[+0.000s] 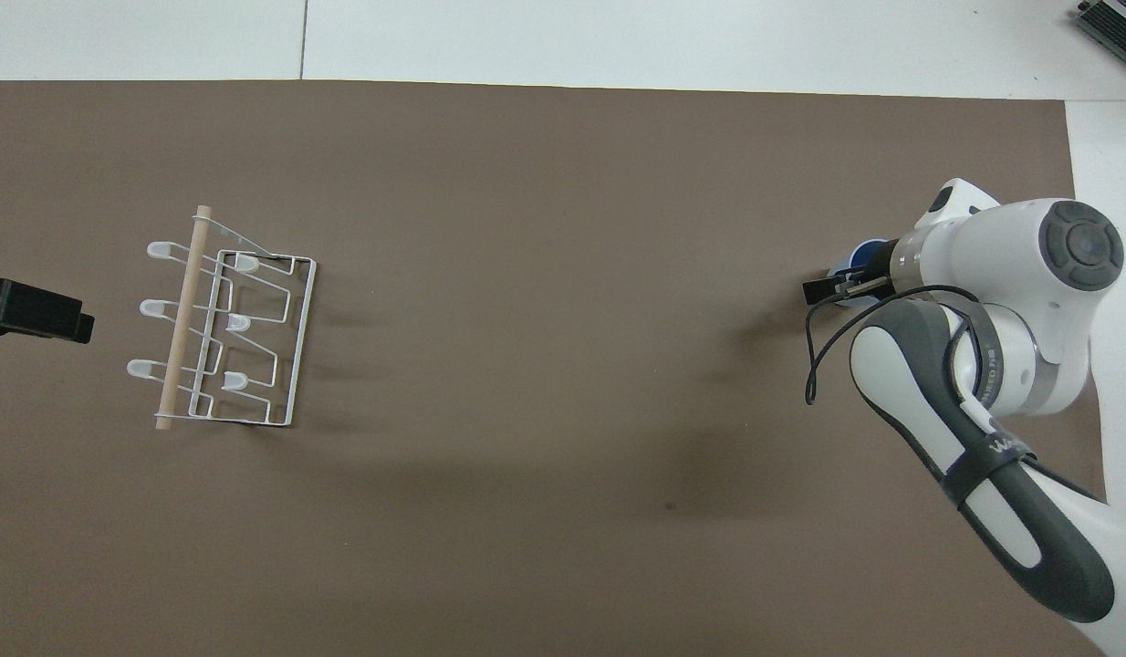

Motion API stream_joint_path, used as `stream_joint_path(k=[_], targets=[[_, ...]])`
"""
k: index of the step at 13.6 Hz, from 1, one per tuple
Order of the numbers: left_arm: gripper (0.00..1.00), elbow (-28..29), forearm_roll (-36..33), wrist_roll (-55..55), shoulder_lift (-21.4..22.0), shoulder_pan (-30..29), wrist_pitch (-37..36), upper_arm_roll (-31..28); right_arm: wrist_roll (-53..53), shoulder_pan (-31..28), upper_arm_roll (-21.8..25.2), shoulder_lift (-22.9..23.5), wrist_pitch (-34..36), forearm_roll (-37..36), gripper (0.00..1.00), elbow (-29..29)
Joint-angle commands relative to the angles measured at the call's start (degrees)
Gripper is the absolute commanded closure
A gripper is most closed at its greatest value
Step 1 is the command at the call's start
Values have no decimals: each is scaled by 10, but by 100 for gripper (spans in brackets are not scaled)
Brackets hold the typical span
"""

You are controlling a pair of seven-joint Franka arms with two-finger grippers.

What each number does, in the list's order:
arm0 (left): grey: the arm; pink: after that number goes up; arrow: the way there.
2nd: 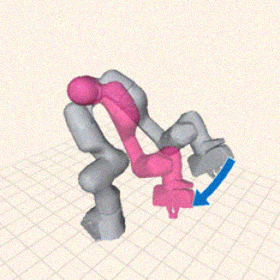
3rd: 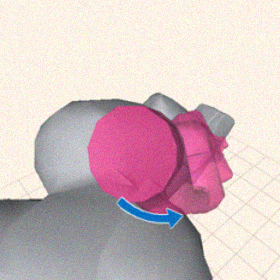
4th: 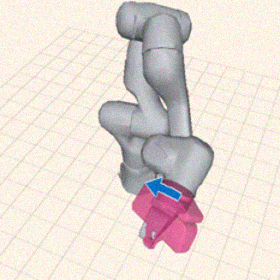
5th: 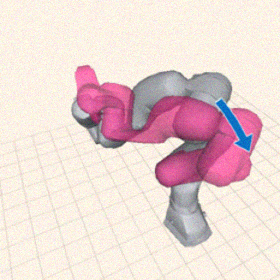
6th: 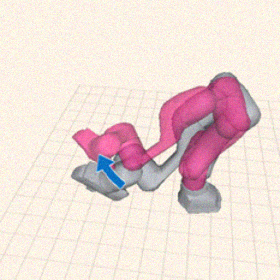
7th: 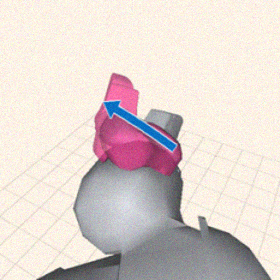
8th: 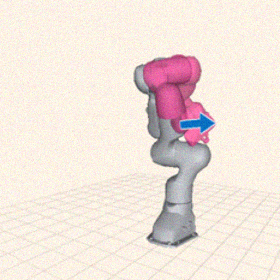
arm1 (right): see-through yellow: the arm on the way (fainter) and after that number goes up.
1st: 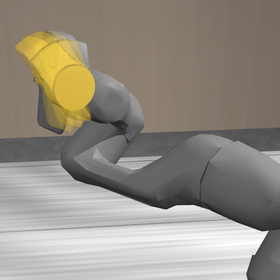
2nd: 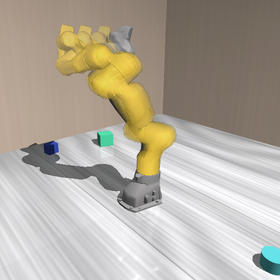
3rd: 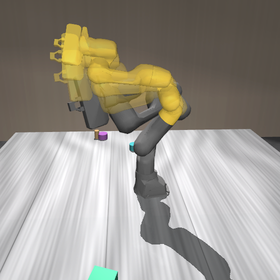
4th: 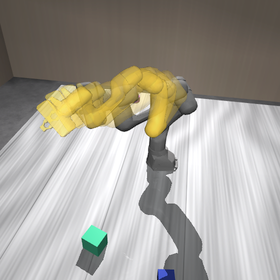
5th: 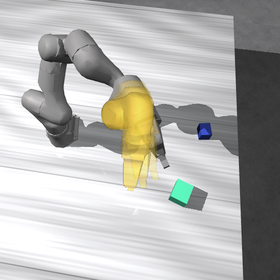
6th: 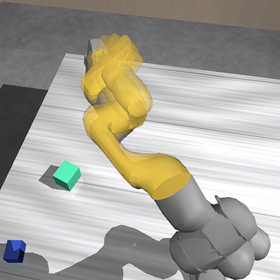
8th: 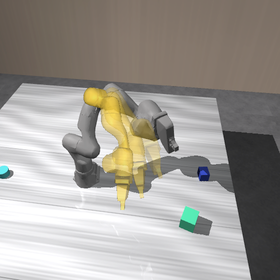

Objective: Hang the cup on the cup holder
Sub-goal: 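Reach the right gripper to the light blue cup and grasp it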

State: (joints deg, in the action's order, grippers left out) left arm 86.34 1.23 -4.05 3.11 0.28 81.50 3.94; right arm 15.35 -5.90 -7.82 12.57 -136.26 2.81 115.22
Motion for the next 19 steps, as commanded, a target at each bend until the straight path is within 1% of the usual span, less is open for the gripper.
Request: stream_joint_path(k=[1,3,6,8,11,13,14,17,18,19], targets=[[0,18,3,1,15,2,11,-2,20,-7,-5,-13,-12,-1,23,17],[0,17,3,1,15,2,12,-2,20,-7,-5,-13,-11,-1,49,16],[0,18,3,1,15,2,12,-2,18,-7,-5,-13,-10,-1,83,16],[0,18,3,1,15,2,12,-2,16,-7,-5,-13,-10,-1,100,15],[0,18,3,1,15,2,11,-2,16,-9,-4,-12,-6,-1,100,10],[0,18,3,1,15,2,11,-2,17,-9,-4,-11,4,-1,100,-5],[0,18,3,0,15,2,10,-2,18,-9,-4,-12,23,-1,100,-20],[0,18,3,0,16,2,6,-2,20,-8,-4,-18,138,-2,100,-102],[0,18,3,0,16,2,6,-2,20,-9,-4,-25,181,-1,100,-130],[0,18,3,0,16,2,7,-2,20,-9,-4,-41,216,-1,100,-144]])
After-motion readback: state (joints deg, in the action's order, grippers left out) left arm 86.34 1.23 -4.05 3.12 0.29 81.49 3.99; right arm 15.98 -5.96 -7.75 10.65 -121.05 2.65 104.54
